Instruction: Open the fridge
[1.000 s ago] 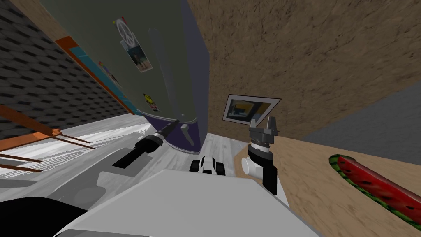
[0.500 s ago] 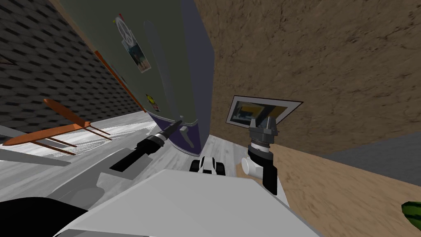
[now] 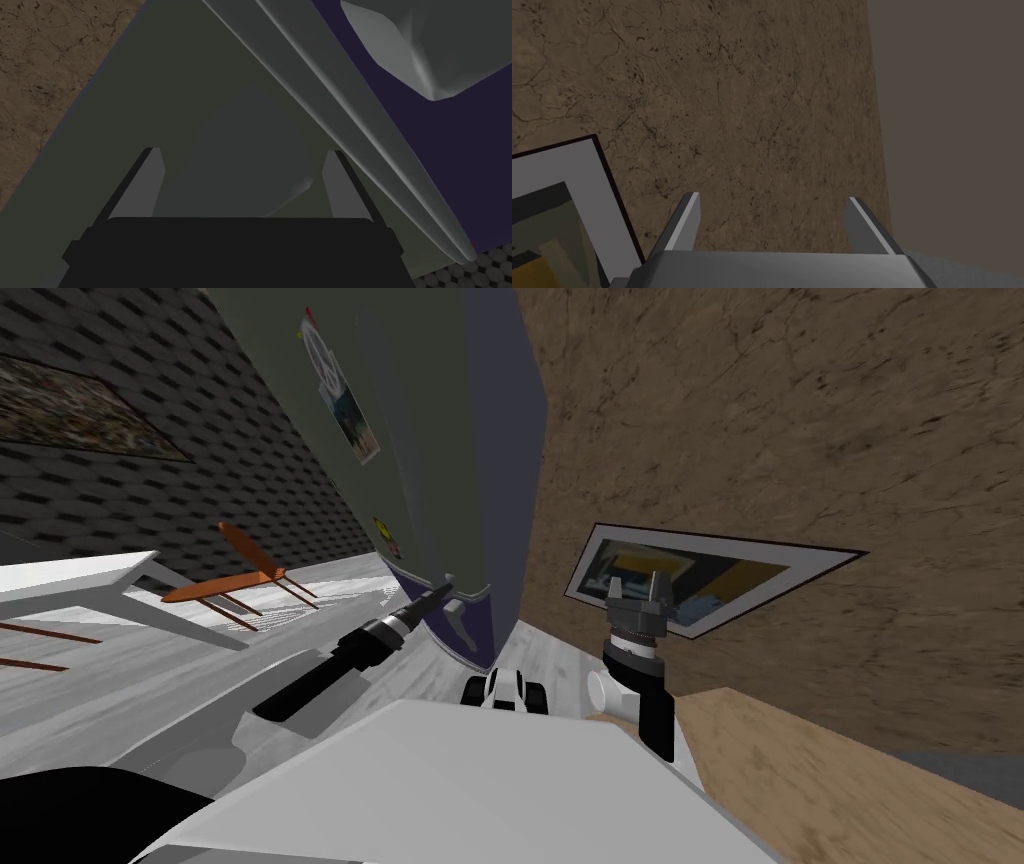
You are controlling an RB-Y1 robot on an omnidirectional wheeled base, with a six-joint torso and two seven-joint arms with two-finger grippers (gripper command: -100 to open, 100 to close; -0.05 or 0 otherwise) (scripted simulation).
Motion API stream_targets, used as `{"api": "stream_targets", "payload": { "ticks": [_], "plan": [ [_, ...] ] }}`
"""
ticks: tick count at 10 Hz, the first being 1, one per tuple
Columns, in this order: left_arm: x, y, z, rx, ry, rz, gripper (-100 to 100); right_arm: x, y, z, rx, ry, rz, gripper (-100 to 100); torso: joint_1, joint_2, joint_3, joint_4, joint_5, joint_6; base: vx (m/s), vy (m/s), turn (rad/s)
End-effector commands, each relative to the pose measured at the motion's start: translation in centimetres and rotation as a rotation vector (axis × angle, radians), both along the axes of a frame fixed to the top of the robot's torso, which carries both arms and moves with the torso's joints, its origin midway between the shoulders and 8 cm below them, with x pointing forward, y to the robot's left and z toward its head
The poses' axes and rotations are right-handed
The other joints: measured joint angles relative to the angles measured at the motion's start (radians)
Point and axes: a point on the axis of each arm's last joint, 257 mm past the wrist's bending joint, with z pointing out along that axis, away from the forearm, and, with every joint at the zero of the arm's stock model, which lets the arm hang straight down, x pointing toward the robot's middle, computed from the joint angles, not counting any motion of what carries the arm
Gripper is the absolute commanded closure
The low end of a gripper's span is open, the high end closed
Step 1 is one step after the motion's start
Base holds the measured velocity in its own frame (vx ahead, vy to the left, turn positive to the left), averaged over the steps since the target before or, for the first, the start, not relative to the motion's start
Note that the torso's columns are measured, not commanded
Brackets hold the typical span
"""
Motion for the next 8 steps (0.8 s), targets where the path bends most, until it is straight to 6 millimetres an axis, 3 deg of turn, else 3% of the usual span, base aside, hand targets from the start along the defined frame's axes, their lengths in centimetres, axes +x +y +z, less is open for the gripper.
{"api": "stream_targets", "payload": {
  "ticks": [1, 2, 3, 8],
  "plan": [
    [-0.3, -0.8, 0.1, -0.001, 0.001, -0.025, -100, 0.0, 0.0, 0.0, 0.0, 0.0, 0.0, 0, 0.0, -0.001, 0.0, 0.0, 0.0, 0.0, 0.061, -0.011, 0.048],
    [0.0, 0.3, 0.0, -0.001, -0.001, 0.009, 100, 0.0, 0.0, 0.0, 0.0, 0.0, 0.0, 0, 0.0, 0.002, 0.001, 0.0, 0.0, 0.001, -0.075, 0.012, -0.31],
    [0.3, 1.2, -0.1, -0.001, -0.001, 0.034, 100, 0.0, 0.0, 0.0, 0.0, 0.0, 0.0, 0, 0.0, 0.003, 0.002, 0.0, 0.001, 0.005, -0.163, 0.038, -0.444],
    [1.4, 5.9, -0.4, -0.007, 0.0, 0.164, 100, 0.0, 0.0, 0.0, 0.0, 0.0, 0.0, 0, -0.007, 0.001, 0.001, -0.001, -0.001, 0.002, -0.136, 0.025, -0.244]
  ]
}}
